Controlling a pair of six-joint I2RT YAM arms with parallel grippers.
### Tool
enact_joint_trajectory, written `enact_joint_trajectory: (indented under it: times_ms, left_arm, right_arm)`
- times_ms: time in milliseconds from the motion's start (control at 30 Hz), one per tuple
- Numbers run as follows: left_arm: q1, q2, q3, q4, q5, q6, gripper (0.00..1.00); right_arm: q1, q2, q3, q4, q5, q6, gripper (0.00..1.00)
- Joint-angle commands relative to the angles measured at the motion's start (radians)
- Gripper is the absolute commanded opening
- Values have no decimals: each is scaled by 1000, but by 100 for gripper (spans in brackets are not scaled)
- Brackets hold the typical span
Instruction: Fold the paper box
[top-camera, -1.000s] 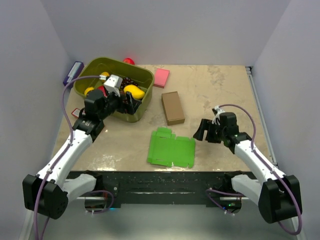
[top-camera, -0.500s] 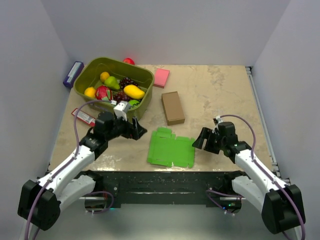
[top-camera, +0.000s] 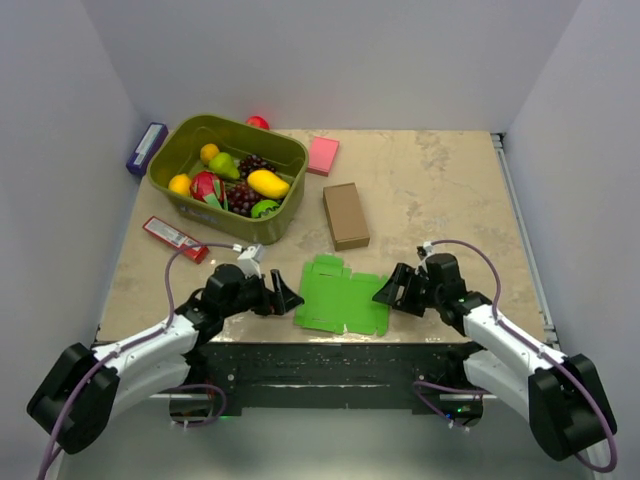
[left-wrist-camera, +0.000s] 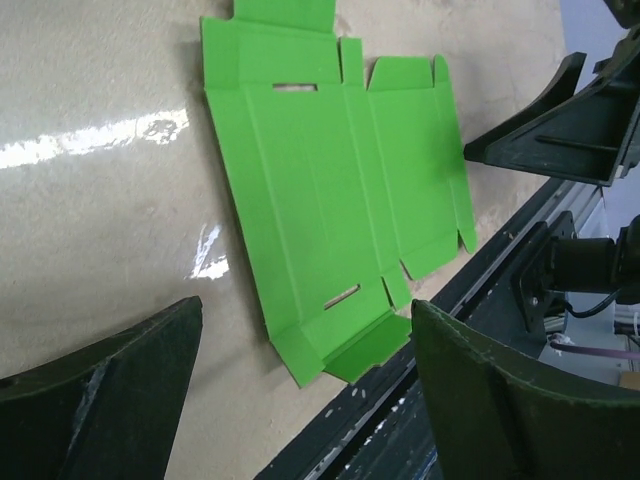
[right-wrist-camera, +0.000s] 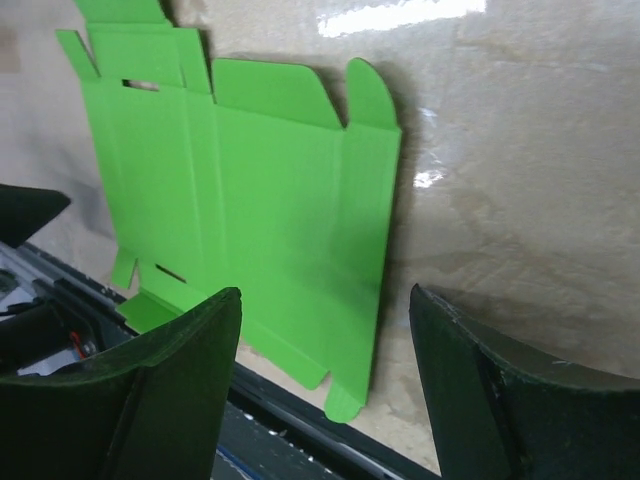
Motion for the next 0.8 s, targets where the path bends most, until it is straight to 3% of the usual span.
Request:
enact_joint_trajectory:
  times_ms: [0,200,567,767]
  left_arm:
    - [-7,46,-70,221,-19,-98,89]
    - [-5,167,-125,390,26,-151,86]
    - [-13,259,-139,467,35,-164,75]
    - [-63,307,-151,546,21,-207,74]
  right_arm:
    - [21,26,-49,130,-56,69,70]
    - [22,24,-83,180,-61,100,66]
    - [25,38,-104,226,-51,123,64]
    - [27,64,-104,246,-47,121,64]
